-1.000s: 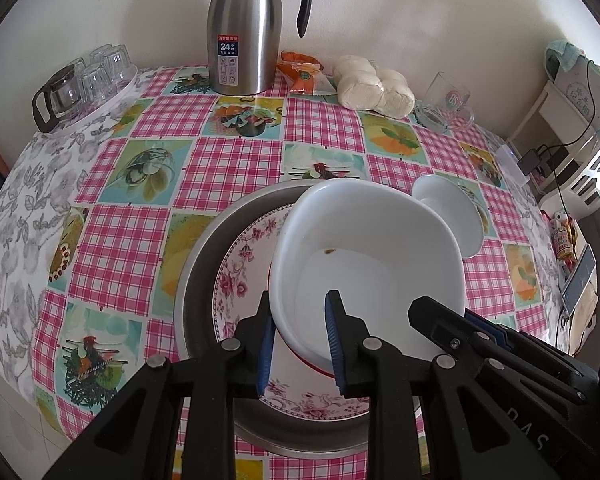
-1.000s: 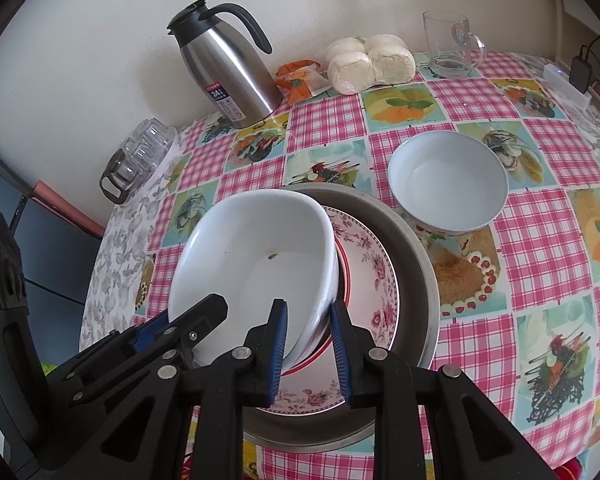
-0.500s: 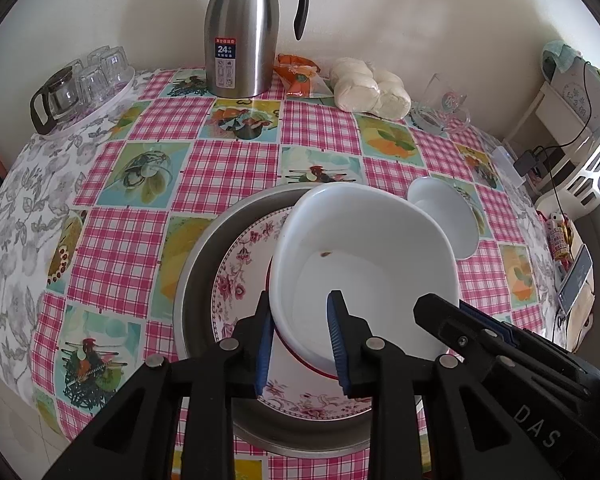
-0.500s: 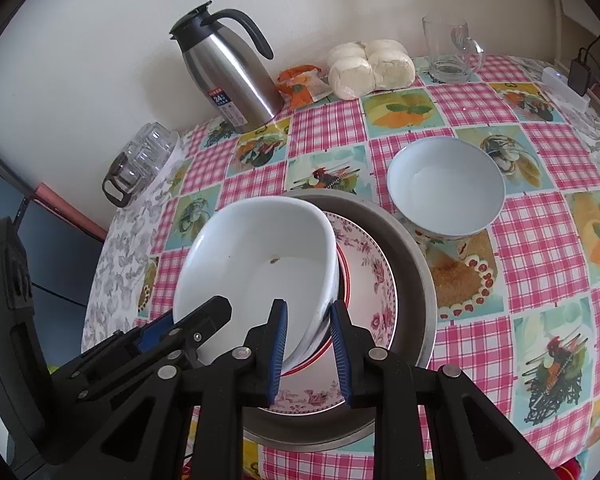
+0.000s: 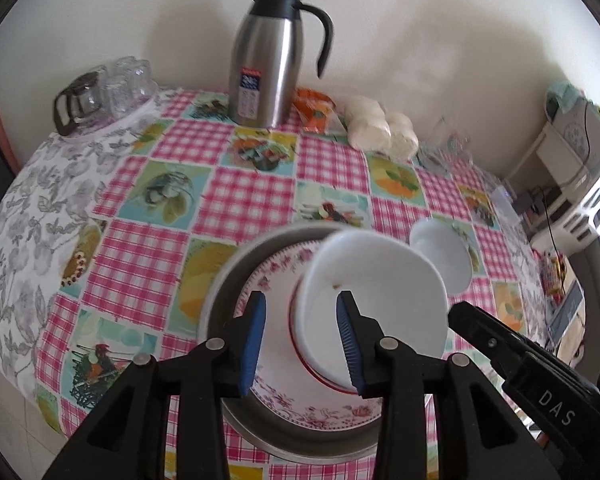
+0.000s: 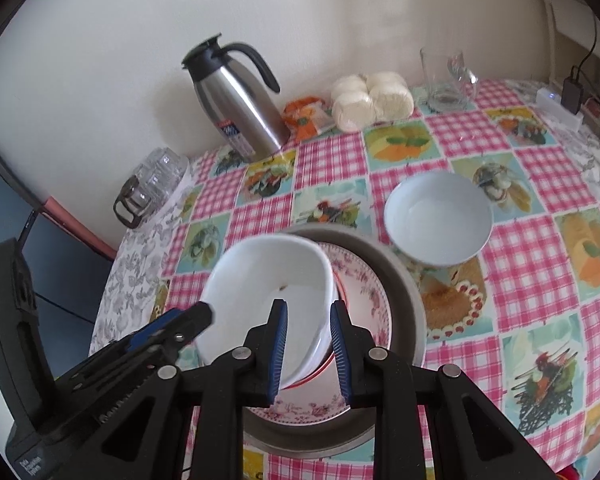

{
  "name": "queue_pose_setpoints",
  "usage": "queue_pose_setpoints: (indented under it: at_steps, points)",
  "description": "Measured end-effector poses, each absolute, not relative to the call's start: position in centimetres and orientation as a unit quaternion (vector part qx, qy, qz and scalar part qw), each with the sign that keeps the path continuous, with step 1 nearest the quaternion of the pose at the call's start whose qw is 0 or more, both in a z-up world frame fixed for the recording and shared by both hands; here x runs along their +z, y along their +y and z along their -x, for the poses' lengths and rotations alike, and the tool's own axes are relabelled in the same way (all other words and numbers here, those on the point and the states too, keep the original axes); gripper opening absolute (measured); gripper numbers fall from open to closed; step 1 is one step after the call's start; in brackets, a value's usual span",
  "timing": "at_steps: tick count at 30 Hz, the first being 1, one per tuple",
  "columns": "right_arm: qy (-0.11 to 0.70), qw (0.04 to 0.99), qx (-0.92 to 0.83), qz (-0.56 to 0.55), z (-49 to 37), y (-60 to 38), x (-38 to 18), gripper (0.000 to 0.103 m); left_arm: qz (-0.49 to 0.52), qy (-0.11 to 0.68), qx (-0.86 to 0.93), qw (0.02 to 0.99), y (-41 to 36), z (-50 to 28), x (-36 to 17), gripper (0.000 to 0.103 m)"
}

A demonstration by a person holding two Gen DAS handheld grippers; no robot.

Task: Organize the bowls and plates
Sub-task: 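Open both tools to release the white square bowl, then move both tools toward the plain white round bowl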

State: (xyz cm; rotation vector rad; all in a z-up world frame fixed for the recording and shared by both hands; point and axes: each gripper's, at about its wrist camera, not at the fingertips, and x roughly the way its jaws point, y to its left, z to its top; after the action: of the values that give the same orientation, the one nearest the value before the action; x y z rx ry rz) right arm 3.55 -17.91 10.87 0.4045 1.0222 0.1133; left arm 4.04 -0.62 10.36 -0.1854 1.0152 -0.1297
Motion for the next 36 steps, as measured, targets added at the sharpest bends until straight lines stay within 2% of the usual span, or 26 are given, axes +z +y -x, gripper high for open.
queue_pose_setpoints:
  at_steps: [3,5,7,8,12,13,14,20,24,28,32,36]
  points:
    - [0.477,0.857,0.043,-0.187,-3.6,-18.1,11.2,0.026,0.101,0.477,-0.046,0.872,0.1,-3.9,10.8,0.053]
    - [0.475,0.859,0.039,-0.186,-3.6,-18.3,11.3,0.032,0.109,0.474,-0.036,0.873,0.6,-3.9,10.8,0.056]
    - [0.475,0.860,0.033,-0.182,-3.7,-18.3,11.3,0.045,0.113,0.476,-0.028,0.872,1.0,-4.0,10.7,0.061]
    - [0.475,0.861,0.029,-0.180,-3.7,-18.4,11.3,0.048,0.114,0.476,-0.024,0.872,1.1,-4.0,10.6,0.067]
    - [0.475,0.863,0.018,-0.174,-3.8,-18.7,11.2,0.061,0.111,0.477,-0.010,0.872,1.3,-4.1,10.2,0.073]
    - [0.475,0.863,0.015,-0.172,-3.8,-18.7,11.1,0.065,0.110,0.478,-0.008,0.872,1.3,-4.1,10.1,0.083]
    - [0.475,0.863,0.012,-0.171,-3.8,-18.8,11.1,0.067,0.109,0.477,-0.005,0.872,1.4,-4.2,10.1,0.088]
    - [0.477,0.862,-0.001,-0.172,-4.0,-19.4,10.8,0.081,0.112,0.467,0.019,0.877,1.9,-4.1,9.9,0.089]
    - [0.474,0.864,-0.003,-0.171,-4.0,-19.5,10.8,0.084,0.125,0.467,0.032,0.875,2.3,-4.2,9.7,0.089]
    - [0.470,0.866,-0.005,-0.170,-3.9,-19.5,10.9,0.098,0.127,0.465,0.036,0.875,2.2,-4.2,9.7,0.095]
    - [0.464,0.869,-0.005,-0.170,-3.8,-19.8,11.1,0.103,0.127,0.461,0.041,0.877,1.9,-4.1,9.7,0.097]
    - [0.456,0.875,-0.005,-0.165,-3.7,-20.0,11.3,0.103,0.128,0.451,0.052,0.882,1.7,-3.9,9.9,0.098]
